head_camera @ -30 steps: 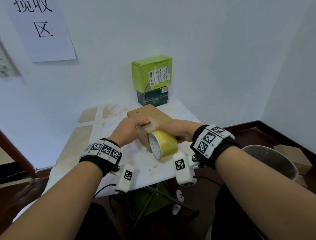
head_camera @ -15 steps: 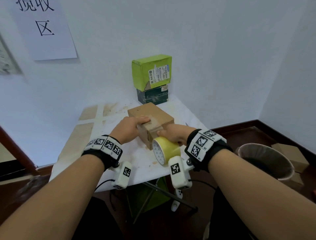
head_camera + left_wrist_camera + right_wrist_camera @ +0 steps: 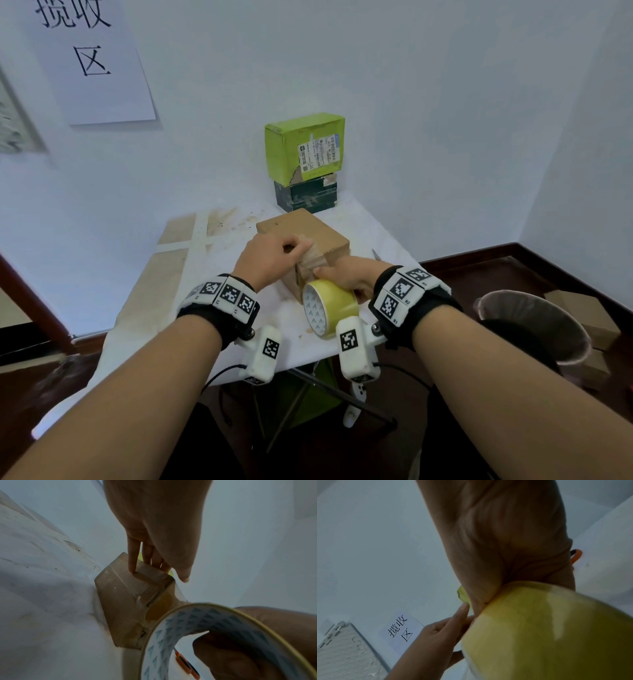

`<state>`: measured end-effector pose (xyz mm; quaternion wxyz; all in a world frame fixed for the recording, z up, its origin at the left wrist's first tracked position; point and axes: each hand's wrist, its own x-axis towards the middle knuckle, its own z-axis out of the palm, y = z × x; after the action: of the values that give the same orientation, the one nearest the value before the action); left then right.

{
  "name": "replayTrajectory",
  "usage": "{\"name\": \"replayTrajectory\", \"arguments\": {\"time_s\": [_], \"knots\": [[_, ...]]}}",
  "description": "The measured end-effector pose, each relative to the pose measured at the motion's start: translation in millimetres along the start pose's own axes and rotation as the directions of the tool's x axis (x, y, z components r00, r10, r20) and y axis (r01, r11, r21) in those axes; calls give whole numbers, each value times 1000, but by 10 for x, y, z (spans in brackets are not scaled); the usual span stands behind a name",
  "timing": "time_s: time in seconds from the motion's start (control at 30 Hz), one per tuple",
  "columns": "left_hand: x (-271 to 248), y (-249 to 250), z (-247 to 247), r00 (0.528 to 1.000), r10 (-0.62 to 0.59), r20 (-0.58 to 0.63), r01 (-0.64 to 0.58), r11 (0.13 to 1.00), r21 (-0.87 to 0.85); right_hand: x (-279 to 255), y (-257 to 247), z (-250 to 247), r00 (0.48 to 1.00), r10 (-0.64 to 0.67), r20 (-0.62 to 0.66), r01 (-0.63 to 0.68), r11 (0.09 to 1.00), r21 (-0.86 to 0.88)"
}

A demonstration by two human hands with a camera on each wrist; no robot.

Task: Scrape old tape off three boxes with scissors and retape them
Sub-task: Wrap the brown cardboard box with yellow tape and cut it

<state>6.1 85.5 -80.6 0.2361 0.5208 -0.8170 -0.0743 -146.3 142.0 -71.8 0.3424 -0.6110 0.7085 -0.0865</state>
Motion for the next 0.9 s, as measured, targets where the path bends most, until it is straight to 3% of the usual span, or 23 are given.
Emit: {"name": "replayTrajectory", "arguments": {"time_s": [0.17,0.37,0.5,0.6,0.67,0.73,0.83,0.9], "knots": [[21,-38,50,999,47,5,-48,998,37,15,14,31,999,-38,-18,37,999,-30],[63,-73,33,989,141,42,-144,986,88,75,67,18,1000,-15,-7,16,998,59],[82,-72,33,986,151,69,-158,982,107,55,122,-111,997,30,65,-48,954,295],[87,-53,22,985,152,77,-160,980,118,77,246,-351,992,112,-51,-87,933,350],[91,-45,15,984,155,85,-165,978,127,114,399,-467,980,159,-122,-125,961,248],[97,-45,16,984,151,93,-162,978,129,166,514,-509,967,165,-196,-171,985,-13],[106,-60,21,985,141,96,-151,983,105,247,580,-480,951,192,-242,-264,912,-315],[112,-69,24,985,147,92,-156,982,103,283,555,-462,945,197,-263,-285,888,-359]]}}
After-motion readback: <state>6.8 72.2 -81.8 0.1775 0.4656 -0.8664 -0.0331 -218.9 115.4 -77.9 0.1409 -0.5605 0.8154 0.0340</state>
